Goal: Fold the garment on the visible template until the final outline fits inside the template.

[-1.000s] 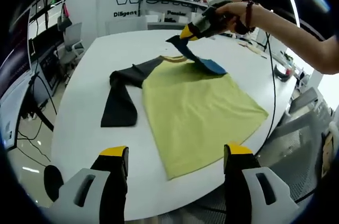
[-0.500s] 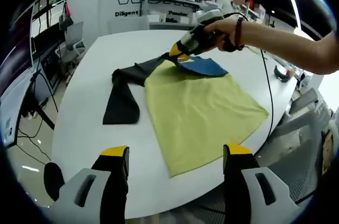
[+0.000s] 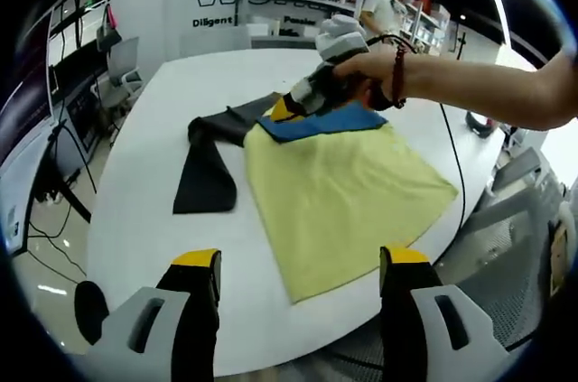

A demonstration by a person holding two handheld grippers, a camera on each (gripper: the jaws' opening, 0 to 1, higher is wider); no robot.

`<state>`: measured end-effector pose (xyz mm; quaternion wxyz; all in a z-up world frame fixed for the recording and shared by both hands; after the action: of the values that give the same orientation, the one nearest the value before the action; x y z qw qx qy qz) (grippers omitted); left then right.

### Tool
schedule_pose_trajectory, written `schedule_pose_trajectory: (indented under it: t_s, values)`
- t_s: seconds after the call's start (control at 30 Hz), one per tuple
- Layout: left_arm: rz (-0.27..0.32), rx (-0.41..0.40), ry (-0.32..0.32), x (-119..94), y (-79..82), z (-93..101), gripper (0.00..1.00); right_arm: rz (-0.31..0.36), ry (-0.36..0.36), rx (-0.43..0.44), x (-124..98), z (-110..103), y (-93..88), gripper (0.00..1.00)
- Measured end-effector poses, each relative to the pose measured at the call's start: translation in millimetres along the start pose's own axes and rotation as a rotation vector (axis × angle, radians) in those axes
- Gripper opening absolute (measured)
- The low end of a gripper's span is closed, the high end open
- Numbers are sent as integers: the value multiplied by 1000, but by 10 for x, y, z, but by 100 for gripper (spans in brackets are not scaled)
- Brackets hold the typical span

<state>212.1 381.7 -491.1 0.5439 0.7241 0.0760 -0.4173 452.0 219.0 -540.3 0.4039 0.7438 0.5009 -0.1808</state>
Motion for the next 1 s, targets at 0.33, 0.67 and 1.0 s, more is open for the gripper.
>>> schedule_pose_trajectory:
  t_s: [0.33, 0.67, 1.0]
  values:
    - [12, -1, 25, -28, 28, -9, 78, 96, -35, -84, -263, 277, 84, 12]
    - [63, -22, 64, 18, 83, -19, 99, 189, -92, -154, -624, 619, 204, 41]
    - [70, -38, 59, 39, 104, -2, 99, 261, -198, -184, -942, 1045, 240, 54]
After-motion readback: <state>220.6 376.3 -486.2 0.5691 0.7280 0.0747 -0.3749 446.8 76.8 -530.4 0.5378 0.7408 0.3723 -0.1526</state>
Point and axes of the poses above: the point that each gripper's makers call its tool centre point, and the gripper's own axes: x roughly forward along the fingers, z roughly to its right, y roughly out of its top, the point moved 10 cm from there along -x, roughly backward along the fingers, and after that the axes turned 14 degrees about x, right-handed, at the moved point
